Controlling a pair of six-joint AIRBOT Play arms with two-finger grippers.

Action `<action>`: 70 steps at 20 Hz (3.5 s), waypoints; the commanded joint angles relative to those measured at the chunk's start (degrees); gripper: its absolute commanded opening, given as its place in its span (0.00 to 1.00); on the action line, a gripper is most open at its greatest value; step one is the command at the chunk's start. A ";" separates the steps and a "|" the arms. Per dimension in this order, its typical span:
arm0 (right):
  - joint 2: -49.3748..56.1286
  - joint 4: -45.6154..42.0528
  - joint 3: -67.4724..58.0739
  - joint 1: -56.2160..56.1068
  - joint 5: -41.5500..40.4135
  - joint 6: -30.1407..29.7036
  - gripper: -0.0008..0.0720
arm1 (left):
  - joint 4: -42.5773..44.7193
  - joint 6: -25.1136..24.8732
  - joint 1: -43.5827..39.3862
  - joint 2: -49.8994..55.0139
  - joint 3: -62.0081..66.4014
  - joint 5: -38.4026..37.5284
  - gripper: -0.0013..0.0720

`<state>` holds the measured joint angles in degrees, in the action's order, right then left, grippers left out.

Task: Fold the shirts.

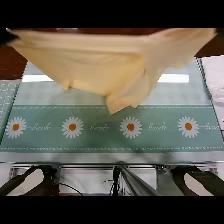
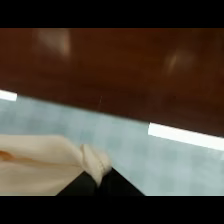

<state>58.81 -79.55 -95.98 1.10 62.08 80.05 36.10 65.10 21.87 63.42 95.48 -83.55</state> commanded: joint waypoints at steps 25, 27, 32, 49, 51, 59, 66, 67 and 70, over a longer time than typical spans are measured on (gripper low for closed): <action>-1.57 -18.05 3.52 0.74 32.83 4.79 0.05 | 15.17 11.52 0.96 -27.21 -28.79 0.09 0.09; 5.31 -16.57 5.79 0.74 23.21 4.76 0.05 | 14.91 8.31 -0.55 -21.73 -32.20 5.44 0.09; 18.53 -8.55 5.77 0.57 3.72 4.74 0.05 | 8.83 -0.48 -6.60 -4.83 -29.42 22.27 0.09; 40.52 -2.75 5.77 0.57 -24.20 5.03 0.05 | 7.15 -15.61 -14.58 24.46 -25.44 48.24 0.09; 41.99 -2.80 5.77 0.59 -25.59 5.05 0.05 | 7.17 -15.63 -14.88 26.29 -25.44 48.19 0.09; 45.99 -2.82 5.77 0.61 -28.44 5.07 0.05 | 7.15 -16.65 -14.88 31.82 -25.44 48.39 0.09; 43.52 -7.41 5.75 1.29 -6.78 6.58 0.05 | 8.55 -9.09 -11.56 30.01 -24.85 28.81 0.09; 43.47 -9.25 5.77 1.29 -0.85 6.58 0.05 | 9.29 -5.64 -10.64 30.01 -24.87 24.52 0.09; 43.52 -10.84 5.77 1.29 7.37 6.58 0.05 | 10.49 -1.22 -9.20 30.01 -24.87 17.59 0.09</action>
<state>102.61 -87.92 -90.24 2.33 58.04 86.59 45.28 58.39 11.22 93.56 70.52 -56.51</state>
